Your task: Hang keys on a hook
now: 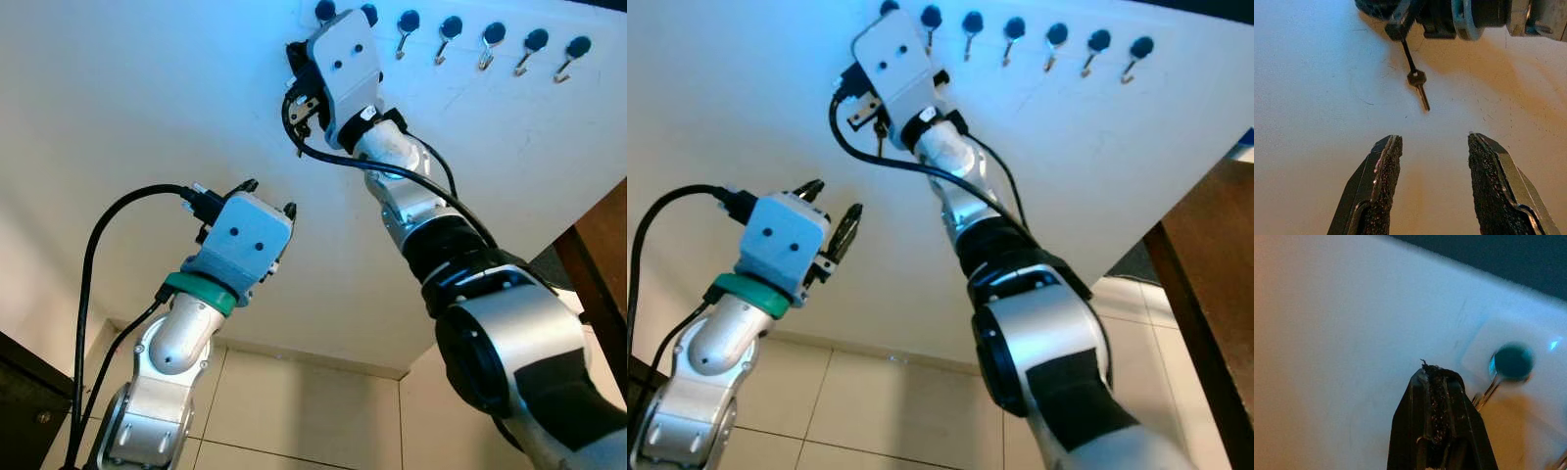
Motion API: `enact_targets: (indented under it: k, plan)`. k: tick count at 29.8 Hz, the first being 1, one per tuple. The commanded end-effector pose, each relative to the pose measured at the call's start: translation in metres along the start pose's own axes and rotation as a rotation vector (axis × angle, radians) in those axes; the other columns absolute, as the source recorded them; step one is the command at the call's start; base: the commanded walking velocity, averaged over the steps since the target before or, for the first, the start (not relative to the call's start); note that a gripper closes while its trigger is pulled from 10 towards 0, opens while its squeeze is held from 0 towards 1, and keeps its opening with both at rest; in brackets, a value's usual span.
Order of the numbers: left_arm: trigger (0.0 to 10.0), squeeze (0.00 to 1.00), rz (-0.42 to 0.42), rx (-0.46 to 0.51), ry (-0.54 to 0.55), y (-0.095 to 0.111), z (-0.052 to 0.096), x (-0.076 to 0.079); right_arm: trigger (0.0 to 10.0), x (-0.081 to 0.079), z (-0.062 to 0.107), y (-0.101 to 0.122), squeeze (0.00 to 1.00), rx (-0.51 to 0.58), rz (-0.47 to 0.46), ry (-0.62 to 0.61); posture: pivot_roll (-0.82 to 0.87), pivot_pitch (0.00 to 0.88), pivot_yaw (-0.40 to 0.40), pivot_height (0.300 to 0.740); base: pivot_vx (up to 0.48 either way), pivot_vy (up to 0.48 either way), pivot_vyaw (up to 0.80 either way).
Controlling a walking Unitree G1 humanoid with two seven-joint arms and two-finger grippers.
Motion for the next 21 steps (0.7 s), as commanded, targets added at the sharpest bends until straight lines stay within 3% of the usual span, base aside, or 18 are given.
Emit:
enact_targets:
  k: [1, 7, 12, 21]
  plan:
    - [10.0, 0.00, 0.009, 0.003, -0.012, 0.000, 0.001, 0.003, 10.0, 0.012, -0.003, 0.014, 0.00, 0.084, 0.014, -0.054, 0.17, 0.174, 0.006, 0.740, 0.000, 0.000, 0.00]
    - [10.0, 0.00, 0.012, 0.005, -0.012, 0.000, 0.000, 0.004, 10.0, 0.026, 0.002, 0.020, 0.00, 0.153, 0.005, -0.114, 0.16, 0.175, 0.009, 0.740, 0.000, 0.000, 0.00]
    - [10.0, 0.00, 0.015, 0.005, -0.016, -0.001, 0.000, 0.005, 10.0, 0.035, 0.009, 0.012, 0.00, 0.132, 0.007, -0.160, 0.15, 0.172, 0.009, 0.740, 0.000, 0.000, 0.00]
    - [10.0, 0.00, 0.016, 0.010, -0.015, 0.000, -0.001, 0.005, 10.0, 0.027, 0.004, 0.005, 0.00, 0.060, -0.020, -0.127, 0.16, 0.164, 0.001, 0.740, 0.000, 0.000, 0.00]
Point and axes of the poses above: a point about 5 cm out from each wrist's last joint towards the gripper, its own z axis pointing back from the gripper into the wrist, its own y axis along the axis of the wrist's last joint, x = y × z, the point moved 1 cm from there along -z, pointing out of the wrist towards the gripper, and after that the axes turned 15 degrees about z, right-handed, at the moved point
